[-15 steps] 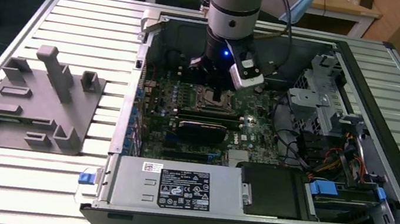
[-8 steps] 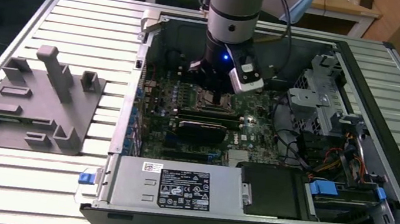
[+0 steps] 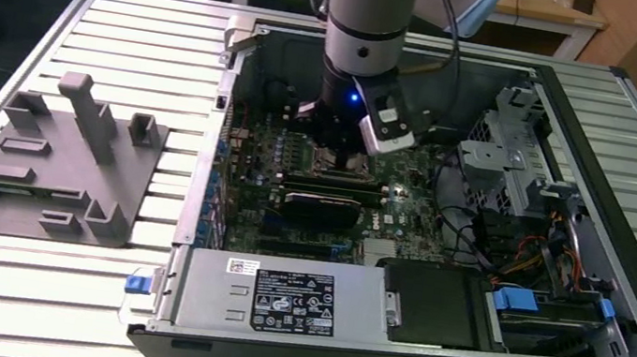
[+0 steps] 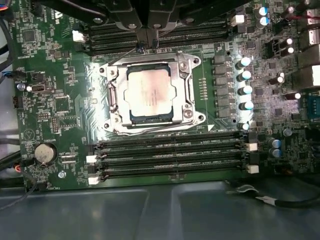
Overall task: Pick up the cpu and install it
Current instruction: 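Install the second cpu locking lever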
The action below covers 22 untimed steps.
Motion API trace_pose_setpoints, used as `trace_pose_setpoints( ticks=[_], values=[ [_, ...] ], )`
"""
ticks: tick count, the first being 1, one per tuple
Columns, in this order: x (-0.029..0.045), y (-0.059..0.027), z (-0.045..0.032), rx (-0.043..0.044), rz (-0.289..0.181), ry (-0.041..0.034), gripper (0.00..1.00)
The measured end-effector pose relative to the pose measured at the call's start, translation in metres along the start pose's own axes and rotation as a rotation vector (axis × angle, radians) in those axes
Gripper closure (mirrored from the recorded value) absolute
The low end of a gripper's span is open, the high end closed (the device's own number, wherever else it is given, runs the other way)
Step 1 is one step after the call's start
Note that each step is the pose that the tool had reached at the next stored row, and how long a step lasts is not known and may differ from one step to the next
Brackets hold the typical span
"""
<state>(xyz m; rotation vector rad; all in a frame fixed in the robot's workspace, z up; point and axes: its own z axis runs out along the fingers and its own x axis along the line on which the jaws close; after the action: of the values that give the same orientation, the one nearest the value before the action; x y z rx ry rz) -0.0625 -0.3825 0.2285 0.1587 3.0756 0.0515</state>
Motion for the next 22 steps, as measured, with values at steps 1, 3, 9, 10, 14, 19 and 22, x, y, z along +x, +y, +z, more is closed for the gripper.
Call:
trace_pose_setpoints(
  ticks=[1,3,9,10,14,19,22],
  values=[
    [0.0010,-0.0010,0.0002,-0.0026,0.000,0.0003,0.89],
    [0.0025,-0.0034,0.0005,-0.0094,0.001,0.0009,0.89],
    [0.0054,-0.0091,0.0015,-0.0447,0.005,0.0045,0.89],
    [0.0059,-0.0100,0.0018,-0.0514,0.005,0.0052,0.89],
    [0.0080,-0.0147,0.0033,-0.0712,0.007,0.0074,0.89],
    [0.0090,-0.0223,0.0059,-0.0966,0.008,0.0099,0.89],
    [0.0108,-0.0246,0.0073,-0.1126,0.009,0.0115,0.89]
  ],
)
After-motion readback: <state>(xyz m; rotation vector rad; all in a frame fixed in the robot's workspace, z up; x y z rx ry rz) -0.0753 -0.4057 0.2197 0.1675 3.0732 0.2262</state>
